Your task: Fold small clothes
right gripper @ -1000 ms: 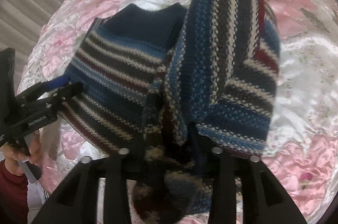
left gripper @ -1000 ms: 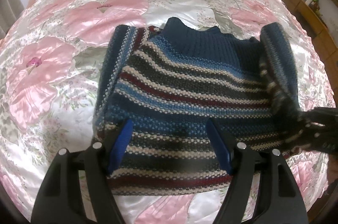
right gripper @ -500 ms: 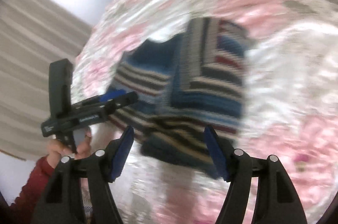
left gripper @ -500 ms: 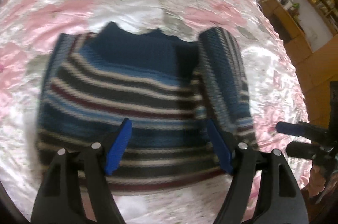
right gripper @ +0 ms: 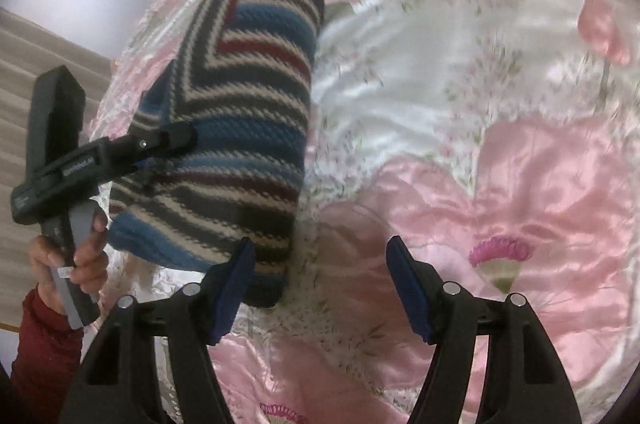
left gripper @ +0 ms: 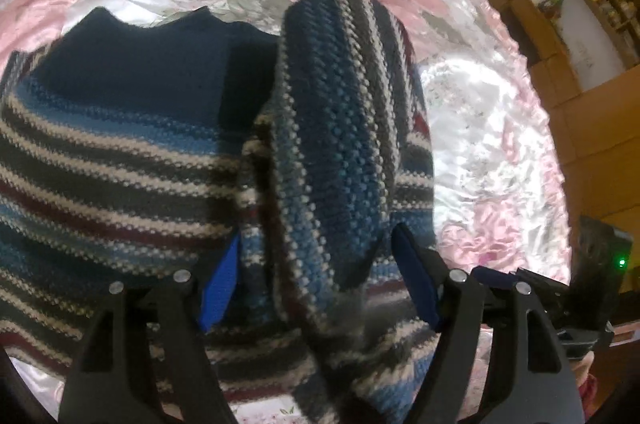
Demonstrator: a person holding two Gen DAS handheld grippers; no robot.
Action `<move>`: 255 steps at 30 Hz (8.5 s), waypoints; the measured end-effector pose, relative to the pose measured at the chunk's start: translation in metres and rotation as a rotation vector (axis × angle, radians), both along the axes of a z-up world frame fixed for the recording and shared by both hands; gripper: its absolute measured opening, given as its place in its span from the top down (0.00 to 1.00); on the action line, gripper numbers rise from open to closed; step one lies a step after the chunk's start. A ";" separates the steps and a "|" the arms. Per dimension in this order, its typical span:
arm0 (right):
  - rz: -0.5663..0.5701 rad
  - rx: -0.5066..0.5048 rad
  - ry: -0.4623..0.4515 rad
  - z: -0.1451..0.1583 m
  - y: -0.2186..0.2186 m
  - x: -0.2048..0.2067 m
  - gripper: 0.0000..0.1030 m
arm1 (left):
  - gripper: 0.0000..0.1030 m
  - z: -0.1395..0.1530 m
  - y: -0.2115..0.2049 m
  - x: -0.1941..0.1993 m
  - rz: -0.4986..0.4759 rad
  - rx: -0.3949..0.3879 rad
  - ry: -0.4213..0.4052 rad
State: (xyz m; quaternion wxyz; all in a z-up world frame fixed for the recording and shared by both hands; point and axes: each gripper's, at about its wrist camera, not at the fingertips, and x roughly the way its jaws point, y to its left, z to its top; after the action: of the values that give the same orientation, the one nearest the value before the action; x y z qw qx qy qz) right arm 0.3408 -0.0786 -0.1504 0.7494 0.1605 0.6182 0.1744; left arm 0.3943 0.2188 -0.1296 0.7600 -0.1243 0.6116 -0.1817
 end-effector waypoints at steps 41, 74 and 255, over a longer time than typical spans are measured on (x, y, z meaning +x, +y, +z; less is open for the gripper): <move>0.149 0.038 0.017 -0.020 0.112 -0.019 0.33 | 0.75 0.066 0.242 -0.009 0.237 0.124 -0.198; 0.172 0.079 0.065 -0.002 0.199 -0.017 0.32 | 0.88 0.040 0.237 -0.088 0.150 0.136 -0.069; -0.090 -0.238 -0.129 0.049 -0.004 -0.195 0.16 | 0.29 0.052 0.050 -0.274 0.198 0.125 -0.093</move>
State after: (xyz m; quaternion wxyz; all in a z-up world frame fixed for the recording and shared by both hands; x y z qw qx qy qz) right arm 0.1458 -0.0827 -0.1009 0.8084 0.0867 0.5772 0.0759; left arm 0.1203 0.2687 -0.0781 0.8079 -0.1279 0.5707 -0.0730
